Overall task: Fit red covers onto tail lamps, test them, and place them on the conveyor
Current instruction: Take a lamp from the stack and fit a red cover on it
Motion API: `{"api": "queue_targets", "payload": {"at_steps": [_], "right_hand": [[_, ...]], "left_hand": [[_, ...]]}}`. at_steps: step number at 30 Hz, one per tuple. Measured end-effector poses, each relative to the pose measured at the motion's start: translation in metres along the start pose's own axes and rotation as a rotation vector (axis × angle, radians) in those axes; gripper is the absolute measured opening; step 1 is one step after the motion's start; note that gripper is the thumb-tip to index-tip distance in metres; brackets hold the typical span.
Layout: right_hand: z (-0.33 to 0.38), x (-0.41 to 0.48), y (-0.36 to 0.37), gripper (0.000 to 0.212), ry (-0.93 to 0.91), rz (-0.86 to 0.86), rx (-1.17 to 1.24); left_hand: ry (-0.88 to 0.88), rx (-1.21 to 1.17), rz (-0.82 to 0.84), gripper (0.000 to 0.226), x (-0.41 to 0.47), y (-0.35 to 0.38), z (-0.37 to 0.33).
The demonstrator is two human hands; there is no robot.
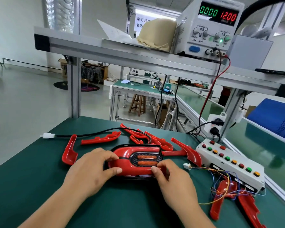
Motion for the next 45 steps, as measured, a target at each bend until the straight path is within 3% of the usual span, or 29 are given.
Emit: {"api": "queue_targets", "payload": {"at_steps": [6,9,12,16,18,21,23,26,29,32,37,40,42,45], "right_hand": [[0.0,-0.002,0.0,0.022,-0.023,-0.013,0.026],[-0.002,-0.002,-0.001,0.018,-0.027,0.009,0.035],[-0.005,-0.002,0.0,0.013,-0.032,0.041,0.095],[-0.009,-0.002,0.002,0.029,0.078,0.014,0.2],[-0.013,0.0,0.003,0.042,0.194,0.015,0.283],[-0.017,0.002,0.006,0.044,0.286,0.129,0.402],[-0.017,0.002,0.009,0.031,0.243,0.209,0.377],[-0.012,-0.002,0.009,0.022,0.144,0.179,0.434],[-0.011,-0.001,0.004,0.032,0.07,0.095,0.573],[-0.007,-0.002,0.006,0.038,0.035,0.117,0.658],[-0.008,-0.002,0.01,0.063,-0.032,0.298,0.855],[-0.01,-0.002,0.009,0.065,-0.117,0.432,0.914],[-0.008,-0.002,0.011,0.062,-0.14,0.456,0.981],[-0.004,-0.003,0.012,0.061,-0.166,0.43,1.025]], "left_hand": [[0.03,-0.051,0.068,0.019,0.002,0.0,0.01],[0.032,-0.087,0.033,0.009,0.003,0.003,0.011],[0.029,-0.12,-0.003,0.012,0.006,0.006,0.01],[-0.053,-0.267,-0.016,0.011,0.009,0.012,0.014],[-0.16,-0.425,0.018,0.026,0.008,0.016,0.018],[-0.253,-0.563,0.146,0.076,0.008,0.021,0.019],[-0.231,-0.656,0.168,0.078,0.009,0.022,0.015],[-0.155,-0.981,0.155,0.077,0.009,0.024,0.008],[-0.084,-1.157,0.149,0.076,0.009,0.023,0.002],[-0.082,-1.182,0.141,0.068,0.009,0.025,0.002],[-0.115,-1.255,0.127,0.056,0.012,0.03,0.002],[-0.139,-1.353,0.144,0.054,0.013,0.029,0.003],[-0.137,-1.395,0.169,0.06,0.012,0.027,0.002],[-0.085,-1.36,0.236,0.089,0.009,0.027,0.0]]}}
Point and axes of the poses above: each hand's wrist, its own x-axis towards the middle knuckle, its own y-axis out of the palm, z = x × y, the point moved 3 cm from there along x, towards the middle knuckle
